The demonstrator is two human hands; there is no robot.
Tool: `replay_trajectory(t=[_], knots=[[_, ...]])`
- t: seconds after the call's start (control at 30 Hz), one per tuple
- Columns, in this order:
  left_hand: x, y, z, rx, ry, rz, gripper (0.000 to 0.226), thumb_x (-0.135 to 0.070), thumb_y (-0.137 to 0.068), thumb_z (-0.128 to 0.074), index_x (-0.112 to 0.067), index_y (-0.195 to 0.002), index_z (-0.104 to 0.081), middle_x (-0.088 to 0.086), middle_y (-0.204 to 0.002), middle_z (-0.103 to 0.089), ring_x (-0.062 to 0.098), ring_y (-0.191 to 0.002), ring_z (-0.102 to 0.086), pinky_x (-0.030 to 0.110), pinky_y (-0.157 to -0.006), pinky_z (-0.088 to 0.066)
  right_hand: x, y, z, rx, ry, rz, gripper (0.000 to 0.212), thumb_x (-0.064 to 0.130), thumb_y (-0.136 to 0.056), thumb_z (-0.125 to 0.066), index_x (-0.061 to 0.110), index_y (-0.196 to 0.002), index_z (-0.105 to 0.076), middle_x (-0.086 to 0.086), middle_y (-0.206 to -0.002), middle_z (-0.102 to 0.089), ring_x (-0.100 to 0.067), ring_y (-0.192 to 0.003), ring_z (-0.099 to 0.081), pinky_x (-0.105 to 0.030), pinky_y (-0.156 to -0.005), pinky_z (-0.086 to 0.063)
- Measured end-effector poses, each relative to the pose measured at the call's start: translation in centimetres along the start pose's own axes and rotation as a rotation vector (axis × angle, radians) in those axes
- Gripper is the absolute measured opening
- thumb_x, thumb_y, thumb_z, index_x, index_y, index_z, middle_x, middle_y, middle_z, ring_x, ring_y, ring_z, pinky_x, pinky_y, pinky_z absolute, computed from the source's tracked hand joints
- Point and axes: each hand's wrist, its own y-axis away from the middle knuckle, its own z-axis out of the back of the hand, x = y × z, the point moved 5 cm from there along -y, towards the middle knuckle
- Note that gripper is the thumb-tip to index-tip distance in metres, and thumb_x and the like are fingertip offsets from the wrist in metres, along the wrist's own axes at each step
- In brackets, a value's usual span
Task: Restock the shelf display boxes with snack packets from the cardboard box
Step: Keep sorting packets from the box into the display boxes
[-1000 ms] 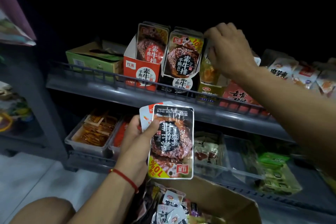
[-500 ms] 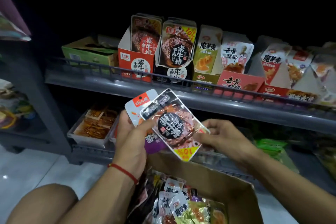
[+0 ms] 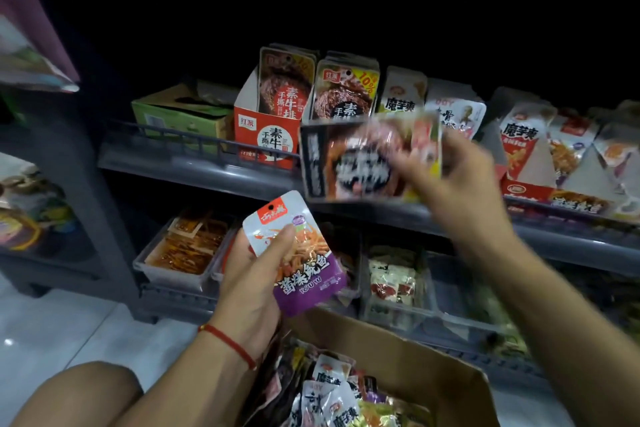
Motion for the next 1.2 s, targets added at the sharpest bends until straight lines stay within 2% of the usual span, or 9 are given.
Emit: replay_trajectory(t=[0.13, 0.27, 0.37, 0.53, 0.77, 0.9, 0.97, 1.07, 1.2], knots=[[-0.4, -0.6, 0.7, -0.057, 0.045, 0.059, 0.037, -0.004, -0.093, -0.065, -0.014, -0.129, -0.061, 0.022, -0.117, -0.072, 0.028, -0.081, -0.073, 0.037, -0.061, -0.061, 6.3, -7.4, 1.4, -0.107, 0.362, 0.307, 0.026, 0.033, -0.093, -0.071, 0.031, -0.116, -0.059, 0.02, -0.102, -0.064, 0.007, -0.093, -0.064, -0.011, -0.073, -0.053], [-0.8, -1.0, 1.0, -0.078, 0.055, 0.068, 0.038, 0.002, -0.091, -0.063, -0.018, -0.123, -0.065, 0.014, -0.098, -0.076, 0.026, -0.073, -0.073, 0.037, -0.058, -0.06, 8.3, -14.0, 0.0, -0.001, 0.725, 0.366, 0.028, 0.036, -0.093, -0.071, 0.024, -0.118, -0.064, 0.002, -0.108, -0.063, -0.016, -0.102, -0.058, -0.031, -0.081, -0.049], [-1.2, -1.5, 1.1, -0.088, 0.018, 0.034, 0.045, 0.011, -0.087, -0.058, -0.02, -0.118, -0.066, 0.008, -0.089, -0.076, 0.024, -0.074, -0.071, 0.035, -0.061, -0.057, 7.5, -16.0, -2.5, 0.14, 0.787, 0.346, 0.03, 0.034, -0.094, -0.07, 0.022, -0.121, -0.064, 0.002, -0.105, -0.061, -0.018, -0.1, -0.059, -0.027, -0.076, -0.046], [-1.7, -1.6, 1.0, -0.078, -0.072, -0.043, 0.044, 0.013, -0.089, -0.061, -0.019, -0.12, -0.065, 0.012, -0.108, -0.076, 0.028, -0.092, -0.072, 0.047, -0.081, -0.056, 4.2, -17.0, -6.9, 0.269, 0.956, 0.34, 0.034, 0.029, -0.093, -0.071, 0.016, -0.124, -0.063, -0.013, -0.126, -0.064, -0.033, -0.115, -0.06, -0.033, -0.081, -0.047], [-2.1, -1.5, 1.0, -0.023, -0.074, -0.045, 0.045, 0.001, -0.089, -0.071, -0.021, -0.126, -0.058, 0.005, -0.103, -0.078, 0.036, -0.099, -0.074, 0.04, -0.064, -0.058, 3.1, -16.9, -8.0, -0.022, 1.267, 0.573, 0.054, 0.033, -0.089, -0.076, 0.01, -0.133, -0.053, -0.017, -0.127, -0.06, -0.038, -0.116, -0.055, -0.047, -0.087, -0.048], [-2.1, -1.6, 0.8, -0.007, -0.085, -0.038, 0.04, 0.0, -0.092, -0.068, -0.019, -0.126, -0.059, 0.008, -0.104, -0.078, 0.035, -0.097, -0.074, 0.036, -0.062, -0.058, 2.6, -16.6, -8.5, -0.04, 1.379, 0.678, 0.054, 0.03, -0.091, -0.073, 0.007, -0.134, -0.05, -0.016, -0.129, -0.054, -0.036, -0.116, -0.051, -0.047, -0.087, -0.046], [-2.1, -1.7, 0.7, 0.007, -0.089, -0.044, 0.037, 0.001, -0.094, -0.064, -0.018, -0.125, -0.059, 0.009, -0.105, -0.078, 0.035, -0.097, -0.073, 0.04, -0.07, -0.059, 3.0, -15.7, -8.3, -0.061, 1.345, 0.729, 0.043, 0.028, -0.097, -0.066, 0.007, -0.132, -0.052, -0.016, -0.128, -0.055, -0.034, -0.115, -0.051, -0.046, -0.088, -0.045], [-2.2, -1.5, 0.4, 0.023, -0.144, -0.082, 0.033, 0.001, -0.094, -0.064, -0.019, -0.12, -0.062, 0.007, -0.105, -0.078, 0.035, -0.103, -0.073, 0.049, -0.082, -0.059, 3.9, -11.7, -8.0, 0.011, 1.0, 0.769, 0.028, 0.033, -0.101, -0.053, 0.012, -0.119, -0.061, -0.008, -0.113, -0.061, -0.024, -0.103, -0.056, -0.04, -0.085, -0.048], [-2.1, -1.2, -0.4, 0.098, -0.285, -0.142, 0.034, 0.003, -0.092, -0.066, -0.019, -0.118, -0.064, 0.008, -0.107, -0.078, 0.034, -0.106, -0.073, 0.061, -0.096, -0.054, 2.0, -4.2, -8.5, 0.534, 0.686, 0.487, 0.038, 0.045, -0.098, -0.059, 0.019, -0.125, -0.061, 0.01, -0.109, -0.066, -0.004, -0.091, -0.063, -0.02, -0.077, -0.051]])
